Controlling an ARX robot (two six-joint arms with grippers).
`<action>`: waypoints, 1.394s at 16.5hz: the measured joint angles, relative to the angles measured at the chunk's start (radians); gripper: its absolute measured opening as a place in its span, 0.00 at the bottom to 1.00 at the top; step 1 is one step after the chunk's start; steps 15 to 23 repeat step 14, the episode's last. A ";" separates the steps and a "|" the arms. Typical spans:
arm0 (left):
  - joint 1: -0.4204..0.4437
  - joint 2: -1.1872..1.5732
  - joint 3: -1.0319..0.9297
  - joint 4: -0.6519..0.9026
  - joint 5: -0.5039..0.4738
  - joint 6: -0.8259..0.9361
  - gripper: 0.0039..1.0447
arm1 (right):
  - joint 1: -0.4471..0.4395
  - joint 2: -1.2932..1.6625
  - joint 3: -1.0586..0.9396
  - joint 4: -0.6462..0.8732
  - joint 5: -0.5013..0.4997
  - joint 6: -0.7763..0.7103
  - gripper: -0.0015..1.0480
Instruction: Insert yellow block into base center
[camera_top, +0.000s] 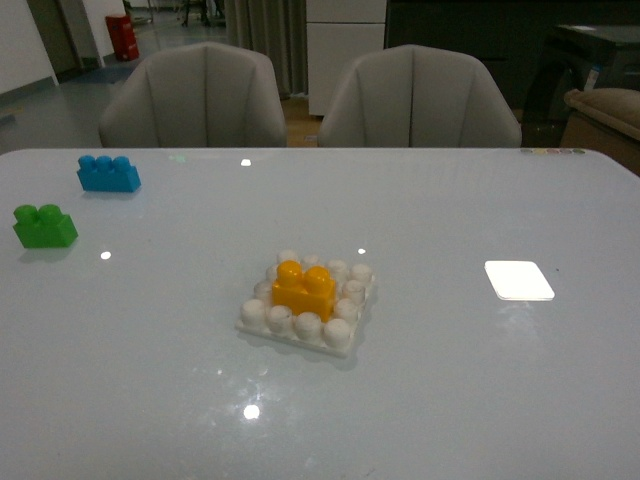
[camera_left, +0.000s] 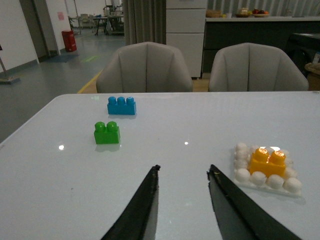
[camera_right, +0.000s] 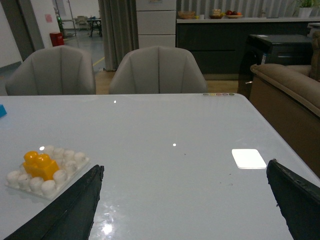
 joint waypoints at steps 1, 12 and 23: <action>0.000 0.000 0.000 0.000 0.000 0.000 0.39 | 0.000 0.000 0.000 0.000 0.000 0.000 0.94; 0.000 0.000 0.000 0.000 0.000 0.001 0.94 | 0.000 0.000 0.000 0.000 0.000 0.000 0.94; 0.000 0.000 0.000 0.000 0.000 0.001 0.94 | 0.000 0.000 0.000 0.000 0.000 0.000 0.94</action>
